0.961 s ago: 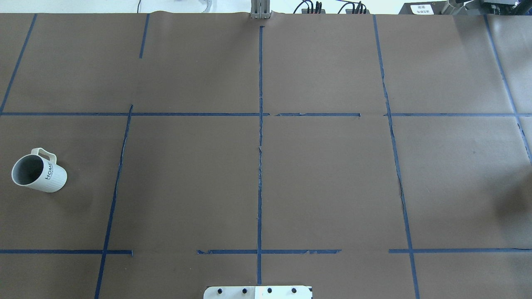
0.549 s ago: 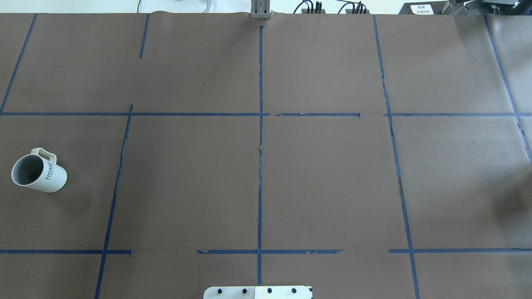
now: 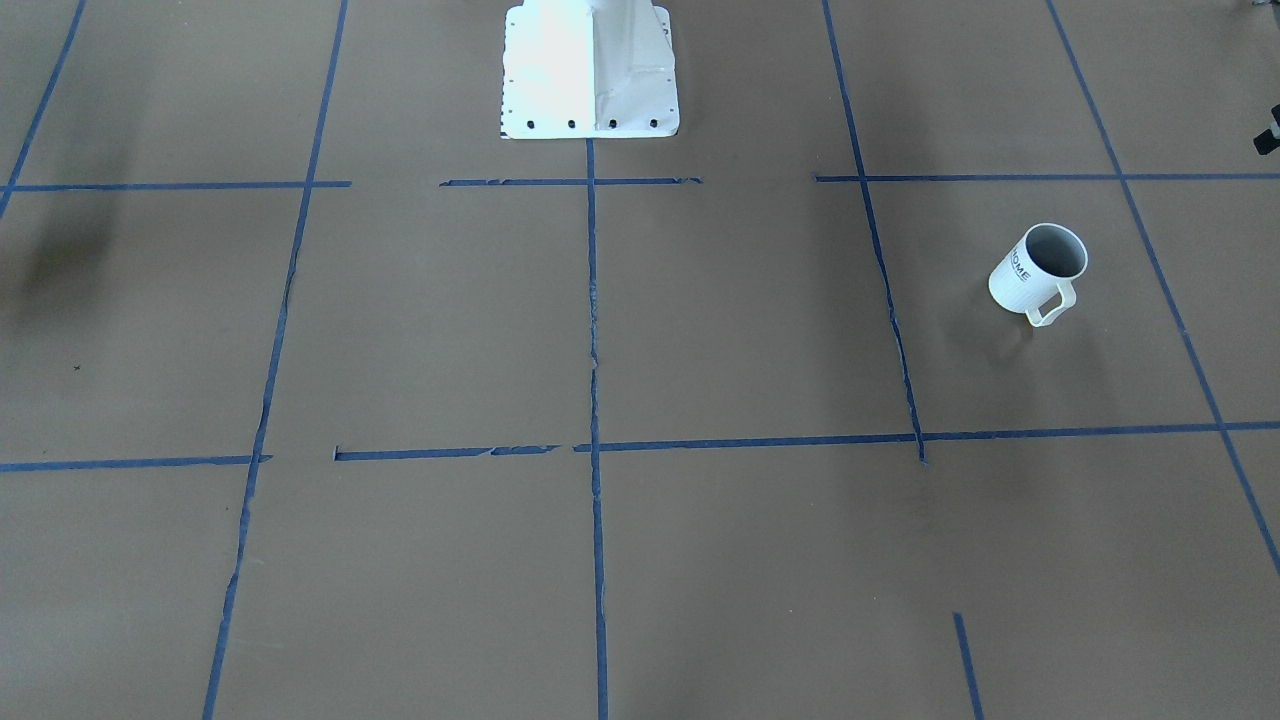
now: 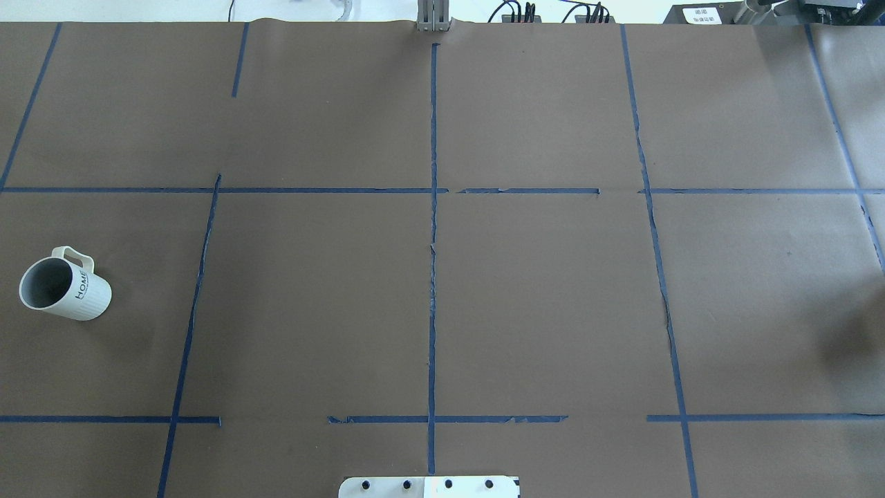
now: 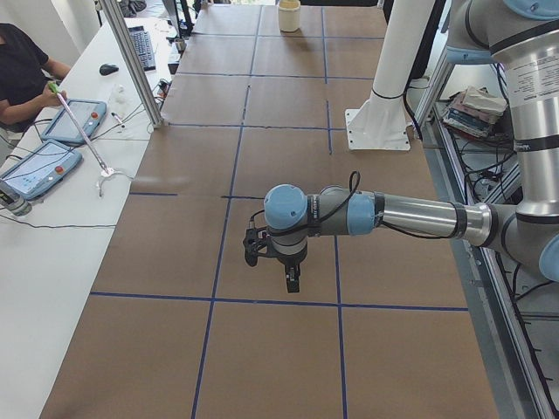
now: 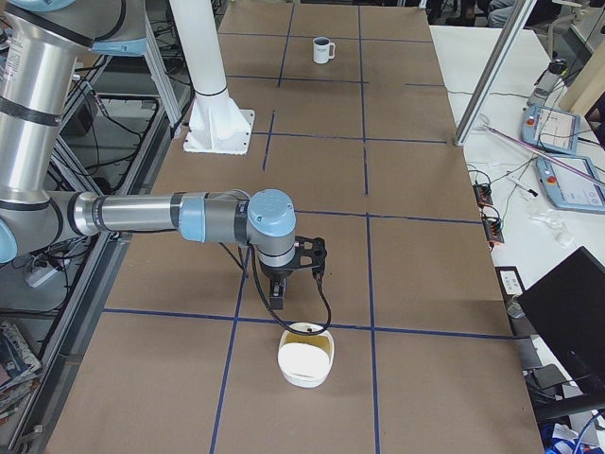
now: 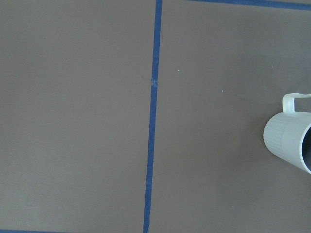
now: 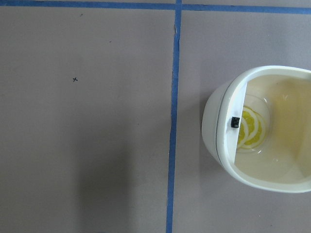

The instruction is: Left arm hands cup to right arm to dump lemon

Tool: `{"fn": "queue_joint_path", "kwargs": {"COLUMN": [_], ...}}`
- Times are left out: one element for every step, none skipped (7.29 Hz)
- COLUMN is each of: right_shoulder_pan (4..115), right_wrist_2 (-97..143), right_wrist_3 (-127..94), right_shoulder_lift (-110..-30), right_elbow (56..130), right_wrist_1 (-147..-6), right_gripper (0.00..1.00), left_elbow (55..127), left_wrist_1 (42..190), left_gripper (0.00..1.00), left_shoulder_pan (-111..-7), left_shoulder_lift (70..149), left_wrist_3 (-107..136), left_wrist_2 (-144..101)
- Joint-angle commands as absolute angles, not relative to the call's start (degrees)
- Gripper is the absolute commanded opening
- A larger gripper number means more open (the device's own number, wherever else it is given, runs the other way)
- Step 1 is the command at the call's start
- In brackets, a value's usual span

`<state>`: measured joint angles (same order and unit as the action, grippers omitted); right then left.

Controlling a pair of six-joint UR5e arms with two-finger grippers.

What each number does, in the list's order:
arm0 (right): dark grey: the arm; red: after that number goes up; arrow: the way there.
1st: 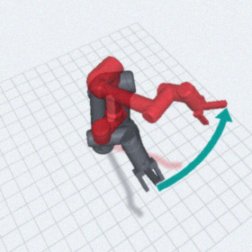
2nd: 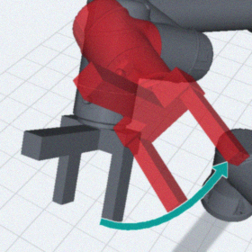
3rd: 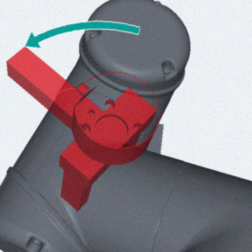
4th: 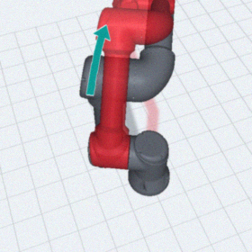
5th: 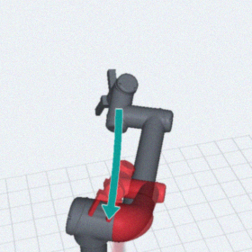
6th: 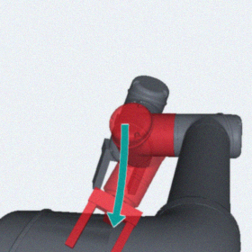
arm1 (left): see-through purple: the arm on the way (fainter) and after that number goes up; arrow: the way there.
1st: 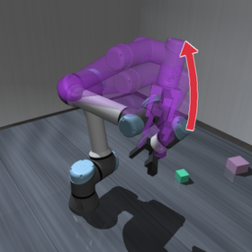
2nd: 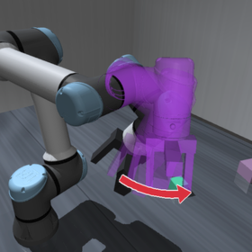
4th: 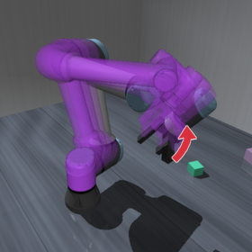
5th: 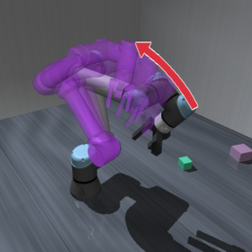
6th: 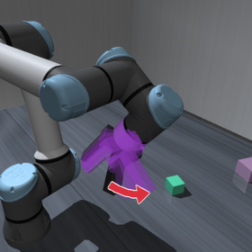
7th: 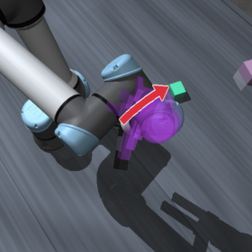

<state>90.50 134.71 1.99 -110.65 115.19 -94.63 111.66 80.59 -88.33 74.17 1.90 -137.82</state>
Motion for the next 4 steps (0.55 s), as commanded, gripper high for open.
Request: {"fn": "queue_joint_path", "kwargs": {"right_shoulder_pan": [90.35, 89.66, 88.43, 88.51], "right_wrist_2": [134.56, 133.86, 132.29, 132.36], "right_wrist_3": [2.02, 2.11, 2.02, 1.93], "right_shoulder_lift": [-110.65, -110.65, -110.48, -110.48], "right_elbow": [115.22, 115.22, 116.18, 116.28], "right_wrist_1": [-94.57, -94.57, -94.57, -94.66], "right_gripper": [1.0, 1.0, 1.0, 1.0], "left_elbow": [111.44, 111.27, 111.27, 111.27], "left_wrist_1": [80.68, 80.68, 80.77, 80.86], "left_gripper": [1.0, 1.0, 1.0, 1.0], "left_shoulder_pan": [-88.33, -88.33, -88.33, -88.33], "left_shoulder_lift": [74.18, 74.18, 74.27, 74.27], "left_wrist_3": [1.93, 1.93, 1.93, 1.93], "left_wrist_2": [-137.99, -137.99, -138.08, -138.08]}}
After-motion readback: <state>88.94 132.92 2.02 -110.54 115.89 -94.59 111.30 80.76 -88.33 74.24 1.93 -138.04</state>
